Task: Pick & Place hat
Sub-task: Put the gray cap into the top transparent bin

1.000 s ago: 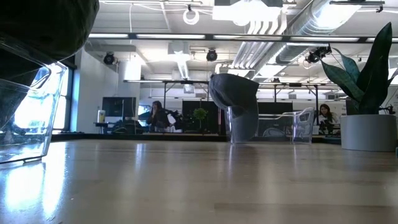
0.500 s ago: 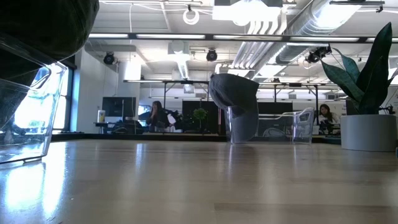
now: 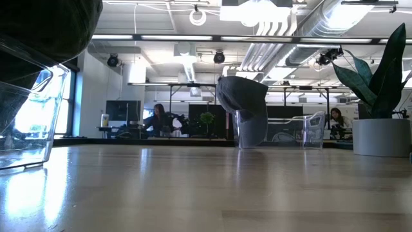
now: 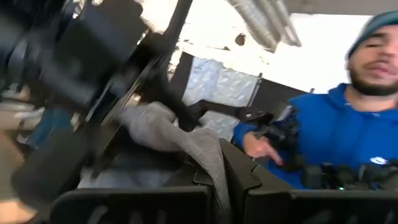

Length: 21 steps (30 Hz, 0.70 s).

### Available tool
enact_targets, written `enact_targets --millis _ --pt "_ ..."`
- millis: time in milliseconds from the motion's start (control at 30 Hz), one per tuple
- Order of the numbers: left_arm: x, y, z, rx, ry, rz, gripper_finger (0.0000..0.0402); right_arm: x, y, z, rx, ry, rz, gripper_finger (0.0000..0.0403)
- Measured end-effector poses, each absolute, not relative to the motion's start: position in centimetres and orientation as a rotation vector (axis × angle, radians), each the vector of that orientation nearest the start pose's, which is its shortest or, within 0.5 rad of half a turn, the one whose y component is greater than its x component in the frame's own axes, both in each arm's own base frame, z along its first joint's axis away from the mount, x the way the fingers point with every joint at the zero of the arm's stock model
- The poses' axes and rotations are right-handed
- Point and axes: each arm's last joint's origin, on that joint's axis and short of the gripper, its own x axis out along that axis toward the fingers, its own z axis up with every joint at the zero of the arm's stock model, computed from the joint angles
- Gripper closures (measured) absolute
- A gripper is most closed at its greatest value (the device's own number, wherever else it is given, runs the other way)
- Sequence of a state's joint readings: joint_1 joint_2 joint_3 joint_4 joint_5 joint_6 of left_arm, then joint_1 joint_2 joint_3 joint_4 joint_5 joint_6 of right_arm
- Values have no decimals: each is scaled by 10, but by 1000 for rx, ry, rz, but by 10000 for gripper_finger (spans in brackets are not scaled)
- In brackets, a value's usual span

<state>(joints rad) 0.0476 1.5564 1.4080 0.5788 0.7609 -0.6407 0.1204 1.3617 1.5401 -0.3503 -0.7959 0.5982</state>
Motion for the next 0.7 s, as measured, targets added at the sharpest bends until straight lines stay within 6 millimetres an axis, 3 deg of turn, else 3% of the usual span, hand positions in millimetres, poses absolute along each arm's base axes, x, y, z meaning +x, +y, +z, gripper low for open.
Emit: enact_targets --millis 400,700 --pt "335 -5 438 -379 -146 -910 401 268 51 431 580 614 748 192" --pt "335 -5 438 -389 -139 -890 401 274 38 440 511 462 688 214"
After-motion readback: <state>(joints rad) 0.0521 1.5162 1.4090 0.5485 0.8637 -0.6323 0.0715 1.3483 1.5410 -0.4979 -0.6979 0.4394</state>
